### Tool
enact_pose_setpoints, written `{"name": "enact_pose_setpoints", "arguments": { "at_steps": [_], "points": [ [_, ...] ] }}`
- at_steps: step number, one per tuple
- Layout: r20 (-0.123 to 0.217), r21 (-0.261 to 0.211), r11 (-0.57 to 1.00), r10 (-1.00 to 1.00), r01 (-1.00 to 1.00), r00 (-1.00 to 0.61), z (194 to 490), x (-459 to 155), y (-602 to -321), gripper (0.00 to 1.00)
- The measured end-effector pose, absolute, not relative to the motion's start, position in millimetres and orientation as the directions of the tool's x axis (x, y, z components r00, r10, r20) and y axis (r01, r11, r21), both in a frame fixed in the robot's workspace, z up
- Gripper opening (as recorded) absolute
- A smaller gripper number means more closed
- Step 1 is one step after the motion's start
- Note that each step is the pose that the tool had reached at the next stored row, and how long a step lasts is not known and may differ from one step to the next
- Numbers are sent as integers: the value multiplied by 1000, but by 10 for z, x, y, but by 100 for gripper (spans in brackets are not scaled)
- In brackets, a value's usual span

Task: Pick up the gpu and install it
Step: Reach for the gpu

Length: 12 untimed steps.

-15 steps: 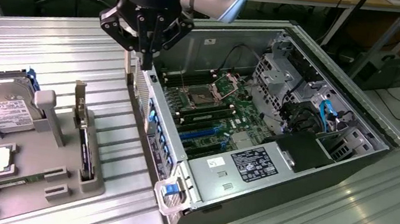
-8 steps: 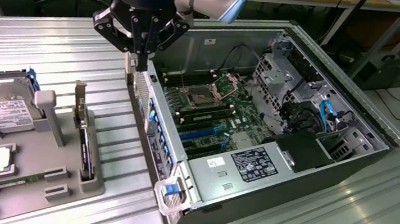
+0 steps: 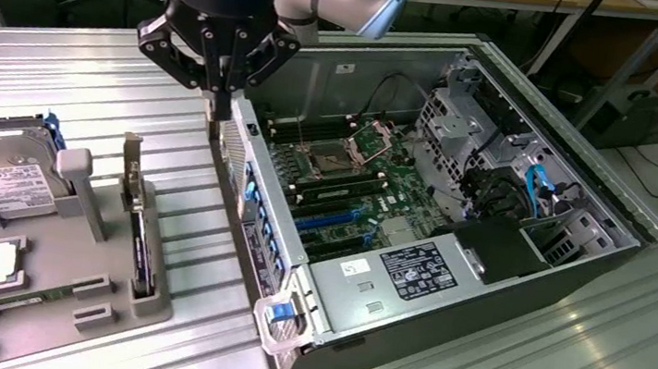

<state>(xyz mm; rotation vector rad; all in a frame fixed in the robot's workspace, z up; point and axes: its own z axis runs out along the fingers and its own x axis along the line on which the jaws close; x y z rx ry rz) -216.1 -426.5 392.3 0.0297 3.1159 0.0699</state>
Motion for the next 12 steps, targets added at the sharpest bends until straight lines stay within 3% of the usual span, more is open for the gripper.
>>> {"name": "enact_pose_setpoints", "arguments": {
  "at_steps": [12],
  "points": [
    [-24,45,999,12,11,-1000,3920,-2334,-4314,11]
  ]
}}
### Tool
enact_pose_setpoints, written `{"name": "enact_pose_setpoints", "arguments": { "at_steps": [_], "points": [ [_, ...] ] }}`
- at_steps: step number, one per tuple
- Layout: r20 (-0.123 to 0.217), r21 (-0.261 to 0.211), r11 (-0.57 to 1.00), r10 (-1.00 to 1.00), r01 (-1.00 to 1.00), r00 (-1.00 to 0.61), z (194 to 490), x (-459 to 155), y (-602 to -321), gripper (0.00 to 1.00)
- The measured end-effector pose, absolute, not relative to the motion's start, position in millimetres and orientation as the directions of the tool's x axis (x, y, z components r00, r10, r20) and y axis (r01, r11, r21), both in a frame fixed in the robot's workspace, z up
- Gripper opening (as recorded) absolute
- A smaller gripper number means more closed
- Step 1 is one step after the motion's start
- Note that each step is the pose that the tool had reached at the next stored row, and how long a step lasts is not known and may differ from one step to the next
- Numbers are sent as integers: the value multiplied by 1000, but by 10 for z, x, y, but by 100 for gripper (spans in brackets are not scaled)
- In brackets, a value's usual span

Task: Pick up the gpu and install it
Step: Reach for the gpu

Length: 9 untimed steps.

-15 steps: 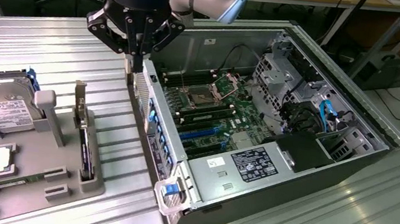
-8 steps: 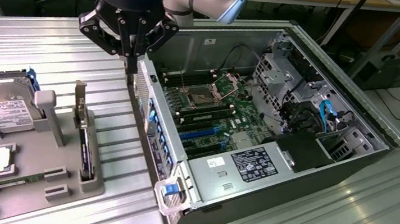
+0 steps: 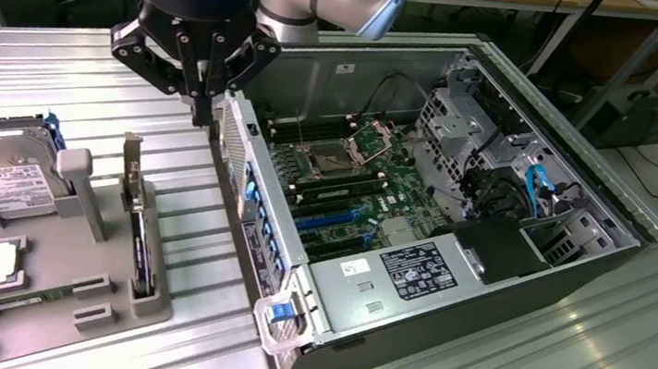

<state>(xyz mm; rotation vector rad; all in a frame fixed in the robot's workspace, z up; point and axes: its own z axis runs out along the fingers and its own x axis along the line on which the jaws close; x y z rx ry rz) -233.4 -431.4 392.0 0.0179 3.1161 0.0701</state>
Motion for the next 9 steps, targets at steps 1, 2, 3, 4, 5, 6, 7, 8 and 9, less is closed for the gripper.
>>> {"name": "enact_pose_setpoints", "arguments": {
  "at_steps": [1,2,3,4,5,6,7,8,9],
  "points": [
    [-24,45,999,11,10,-1000,3920,-2345,-4317,11],
    [-24,45,999,11,10,-1000,3920,-2357,-4320,11],
    [-24,45,999,10,9,-1000,3920,-2370,-4323,11],
    [-24,45,999,10,9,-1000,3920,-2382,-4327,11],
    [-24,45,999,9,8,-1000,3920,-2394,-4331,11],
    [-24,45,999,9,8,-1000,3920,-2406,-4334,11],
    [-24,45,999,8,7,-1000,3919,-2419,-4339,11],
    [-24,45,999,8,7,-1000,3919,-2431,-4343,11],
    [-24,45,999,8,6,-1000,3920,-2442,-4346,11]
  ]
}}
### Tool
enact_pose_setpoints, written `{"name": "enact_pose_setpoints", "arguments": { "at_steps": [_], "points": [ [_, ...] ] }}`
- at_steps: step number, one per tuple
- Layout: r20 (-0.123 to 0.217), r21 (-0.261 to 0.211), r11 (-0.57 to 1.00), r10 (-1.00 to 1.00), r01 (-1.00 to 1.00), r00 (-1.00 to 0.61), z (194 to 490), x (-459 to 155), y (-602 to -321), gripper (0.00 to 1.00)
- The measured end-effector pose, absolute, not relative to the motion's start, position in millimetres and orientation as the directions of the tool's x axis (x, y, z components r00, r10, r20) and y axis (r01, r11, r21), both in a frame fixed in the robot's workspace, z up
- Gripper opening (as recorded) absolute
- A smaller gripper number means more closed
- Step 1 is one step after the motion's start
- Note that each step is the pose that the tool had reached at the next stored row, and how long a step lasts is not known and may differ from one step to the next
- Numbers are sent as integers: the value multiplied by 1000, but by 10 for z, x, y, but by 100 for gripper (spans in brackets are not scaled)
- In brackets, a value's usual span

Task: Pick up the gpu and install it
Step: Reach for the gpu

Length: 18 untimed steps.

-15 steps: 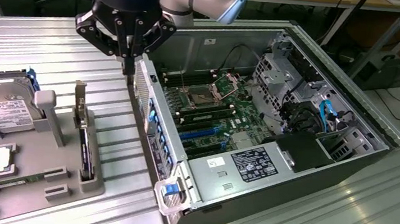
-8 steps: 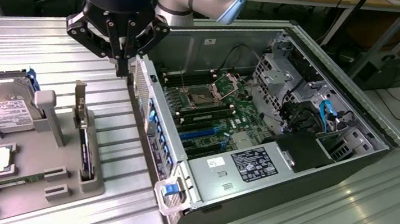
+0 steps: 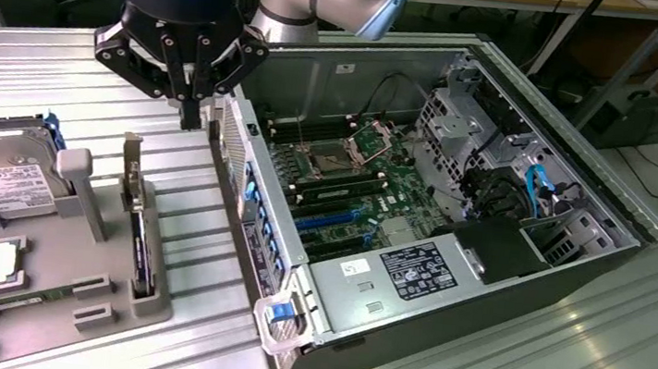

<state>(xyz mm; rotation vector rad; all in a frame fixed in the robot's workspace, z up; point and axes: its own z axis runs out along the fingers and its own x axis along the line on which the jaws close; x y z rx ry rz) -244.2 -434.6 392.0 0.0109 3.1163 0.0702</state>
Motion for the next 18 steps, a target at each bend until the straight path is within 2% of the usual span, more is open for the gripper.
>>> {"name": "enact_pose_setpoints", "arguments": {
  "at_steps": [18],
  "points": [
    [-24,45,999,-3,-4,-1000,3918,-2712,-4451,11]
  ]
}}
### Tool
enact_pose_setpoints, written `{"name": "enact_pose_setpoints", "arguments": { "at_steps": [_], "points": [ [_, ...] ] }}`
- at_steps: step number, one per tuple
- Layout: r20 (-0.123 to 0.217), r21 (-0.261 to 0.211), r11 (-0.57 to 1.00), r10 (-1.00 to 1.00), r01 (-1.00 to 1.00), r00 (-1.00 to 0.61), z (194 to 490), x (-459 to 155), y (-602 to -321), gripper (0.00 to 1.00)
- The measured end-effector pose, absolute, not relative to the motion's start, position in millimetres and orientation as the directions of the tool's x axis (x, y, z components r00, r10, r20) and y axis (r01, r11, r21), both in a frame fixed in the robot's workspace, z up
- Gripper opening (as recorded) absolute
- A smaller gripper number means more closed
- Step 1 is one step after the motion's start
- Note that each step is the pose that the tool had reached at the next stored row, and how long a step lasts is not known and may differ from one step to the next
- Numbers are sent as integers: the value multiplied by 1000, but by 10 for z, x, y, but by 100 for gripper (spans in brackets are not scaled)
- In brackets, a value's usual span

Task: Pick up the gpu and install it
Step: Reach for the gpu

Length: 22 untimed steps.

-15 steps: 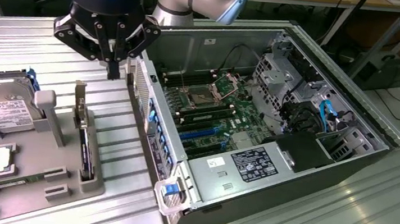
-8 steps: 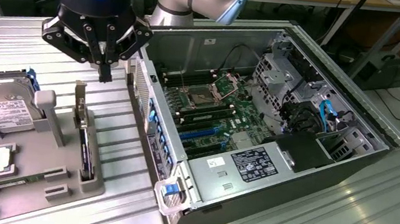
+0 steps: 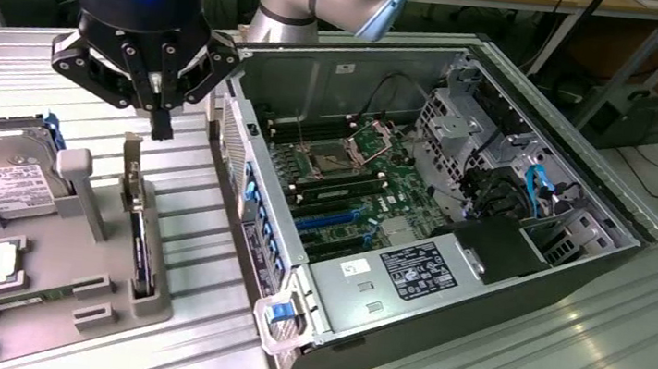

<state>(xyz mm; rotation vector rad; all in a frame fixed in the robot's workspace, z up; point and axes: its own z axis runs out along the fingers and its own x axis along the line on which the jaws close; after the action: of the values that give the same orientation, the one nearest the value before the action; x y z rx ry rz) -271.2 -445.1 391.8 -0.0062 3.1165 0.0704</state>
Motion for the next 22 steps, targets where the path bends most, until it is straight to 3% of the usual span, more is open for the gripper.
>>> {"name": "enact_pose_setpoints", "arguments": {
  "at_steps": [22],
  "points": [
    [-24,45,997,-57,-58,-998,3912,-3021,-4489,11]
  ]
}}
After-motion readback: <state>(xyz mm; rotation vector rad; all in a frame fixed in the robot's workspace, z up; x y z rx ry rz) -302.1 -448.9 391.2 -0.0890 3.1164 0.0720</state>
